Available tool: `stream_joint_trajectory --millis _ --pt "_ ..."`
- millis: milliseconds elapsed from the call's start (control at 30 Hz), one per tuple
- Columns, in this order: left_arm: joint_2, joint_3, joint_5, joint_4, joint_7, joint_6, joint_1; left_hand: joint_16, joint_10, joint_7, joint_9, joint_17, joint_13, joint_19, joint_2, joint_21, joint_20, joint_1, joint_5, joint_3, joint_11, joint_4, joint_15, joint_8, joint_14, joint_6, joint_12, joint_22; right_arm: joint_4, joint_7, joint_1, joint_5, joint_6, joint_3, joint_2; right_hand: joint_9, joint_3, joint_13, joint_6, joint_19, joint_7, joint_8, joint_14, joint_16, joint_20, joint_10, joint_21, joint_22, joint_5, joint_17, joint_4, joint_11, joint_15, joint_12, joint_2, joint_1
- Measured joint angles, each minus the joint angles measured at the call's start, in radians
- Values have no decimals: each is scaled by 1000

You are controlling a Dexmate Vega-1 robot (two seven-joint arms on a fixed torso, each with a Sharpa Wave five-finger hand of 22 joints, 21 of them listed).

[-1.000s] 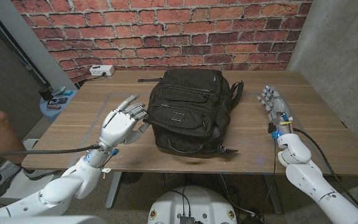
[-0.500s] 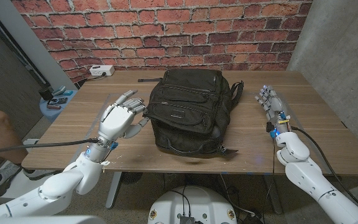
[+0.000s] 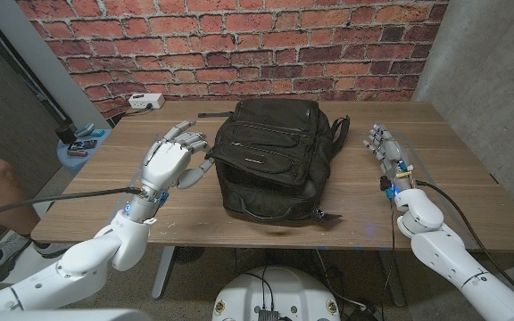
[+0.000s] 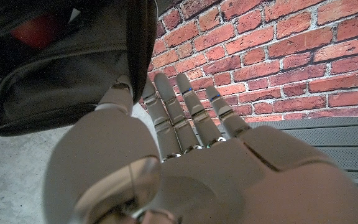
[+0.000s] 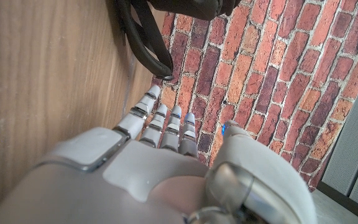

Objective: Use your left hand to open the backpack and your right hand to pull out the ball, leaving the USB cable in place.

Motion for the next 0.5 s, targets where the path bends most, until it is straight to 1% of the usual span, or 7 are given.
stream_joint_trajectory --millis 33,233,267,333,367,433,500 --pt "-16 -9 -8 -2 -6 -7 -4 0 1 0 -2 0 -1 0 0 0 0 0 0 0 1 0 2 0 2 0 0 0 -5 -8 -3 -9 -8 -1 -3 0 1 0 0 0 0 0 0 0 0 0 0 0 0 -2 -1 0 0 0 0 0" --pt "-16 -9 -32 -2 -28 -26 -4 0 18 -2 -12 0 -1 1 -4 4 -1 -4 0 3 -4 -3 0 0 11 16 0 0 -26 -29 -17 -31 -25 -2 -14 0 1 0 0 0 0 0 0 0 0 0 0 0 0 -3 -1 0 0 0 0 0" --pt "-48 -23 -41 -6 -34 -31 -10 0 25 -1 -15 0 -1 1 -4 4 -1 -4 0 3 -4 -3 -4 0 15 18 0 0 -29 -29 -19 -31 -25 -2 -16 0 1 0 0 0 0 0 0 0 0 0 0 0 0 -3 -1 0 0 0 0 0" --pt "-55 -26 -53 -7 -42 -37 -11 0 32 0 -17 0 0 1 -6 4 -1 -5 0 3 -4 -3 0 0 22 21 0 0 -34 -32 -23 -35 -26 -2 -18 0 1 0 0 0 0 0 0 0 0 0 0 0 0 -3 -1 0 0 0 0 0" --pt "-73 -34 -60 -10 -47 -41 -14 0 33 -2 -17 0 1 1 -11 4 -1 -7 0 3 -4 -3 0 3 22 23 0 0 -37 -37 -25 -40 -29 -2 -19 0 1 0 0 0 0 0 0 0 0 0 0 0 0 -3 -1 0 0 0 0 0" --pt "-76 -35 -72 -11 -55 -45 -15 0 43 -2 -23 2 2 1 -15 4 -1 -4 0 -1 -4 -7 0 4 22 30 0 0 -41 -40 -27 -44 -31 -3 -21 0 1 0 0 0 0 0 0 0 0 0 0 0 0 -3 -1 0 0 0 0 0" --pt "-95 -43 -85 -14 -64 -52 -18 0 43 -2 -25 5 2 1 -18 4 -1 -4 0 1 -4 -9 2 4 24 30 1 -1 -47 -46 -31 -53 -33 -3 -22 0 4 0 0 0 0 0 0 0 0 0 0 0 0 -3 -4 0 0 0 0 0"
